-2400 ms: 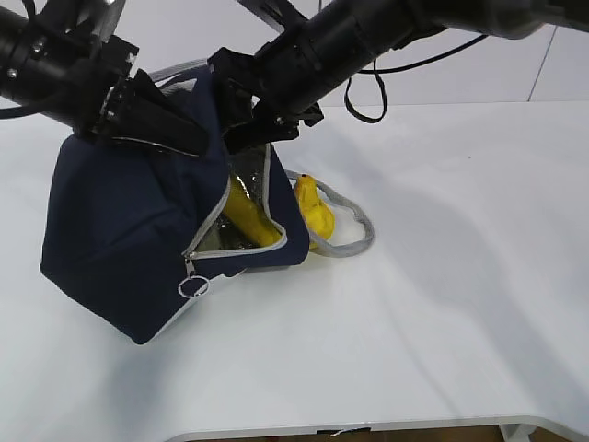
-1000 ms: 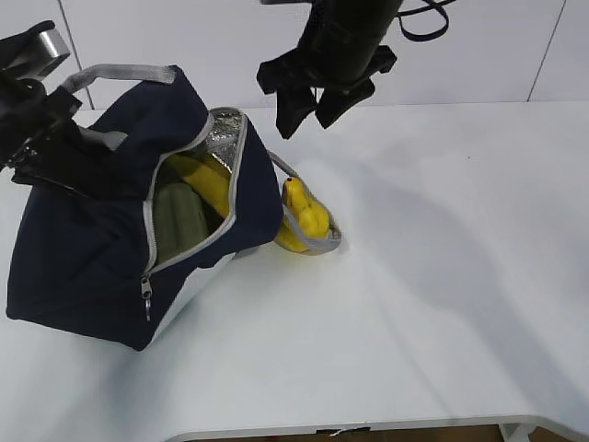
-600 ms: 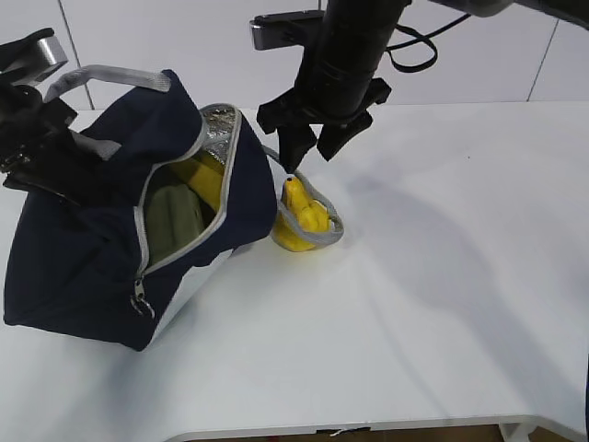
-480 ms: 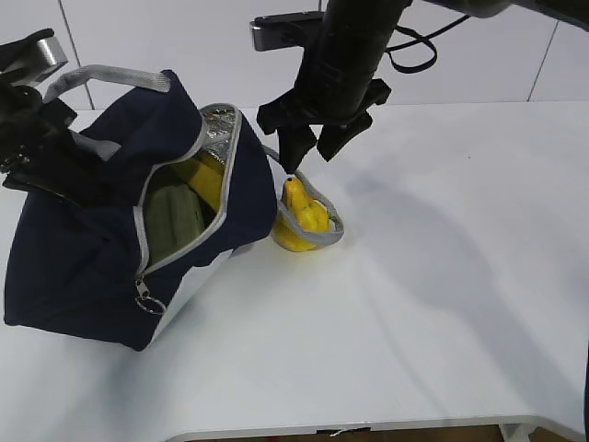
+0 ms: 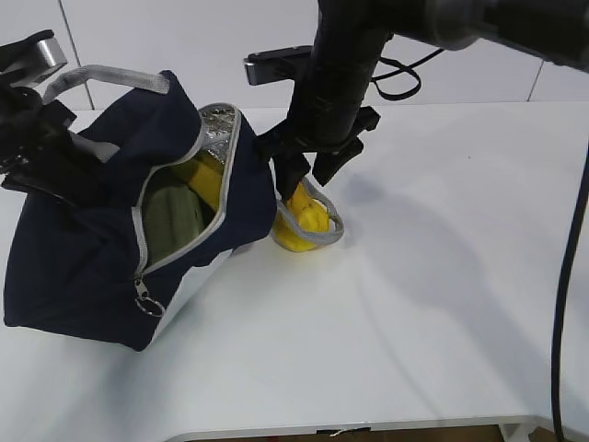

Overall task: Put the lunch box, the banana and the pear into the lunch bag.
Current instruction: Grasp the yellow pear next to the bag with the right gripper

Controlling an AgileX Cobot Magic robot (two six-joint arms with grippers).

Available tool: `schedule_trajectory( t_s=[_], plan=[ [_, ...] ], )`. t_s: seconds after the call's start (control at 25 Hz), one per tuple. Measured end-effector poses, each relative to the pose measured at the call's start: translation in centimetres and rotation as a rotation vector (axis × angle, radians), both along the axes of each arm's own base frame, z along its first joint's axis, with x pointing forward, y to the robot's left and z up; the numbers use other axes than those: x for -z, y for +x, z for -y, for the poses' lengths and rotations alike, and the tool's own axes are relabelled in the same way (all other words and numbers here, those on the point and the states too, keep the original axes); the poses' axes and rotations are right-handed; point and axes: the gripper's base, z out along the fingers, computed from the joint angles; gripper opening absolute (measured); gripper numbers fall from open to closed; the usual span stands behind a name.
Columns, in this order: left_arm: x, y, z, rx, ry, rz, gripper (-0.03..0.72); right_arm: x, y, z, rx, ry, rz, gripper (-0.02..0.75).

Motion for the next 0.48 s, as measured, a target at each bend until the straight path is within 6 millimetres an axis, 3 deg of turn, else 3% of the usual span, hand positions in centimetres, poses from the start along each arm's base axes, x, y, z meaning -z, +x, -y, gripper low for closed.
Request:
schedule_trajectory(
  t_s=[0.24, 0.48],
  plan=[
    [0.1, 0.0, -0.1, 0.005, 0.014, 0.001, -0.012, 1.6, -0.4, -1.4, -0.054, -0.021, -0.021, 0.475],
    [0.2, -0.1, -0.3, 0.014, 0.039, 0.002, -0.013, 2.0, -0.3, -1.4, -0.069, -0.065, -0.005, 0.475]
  ],
)
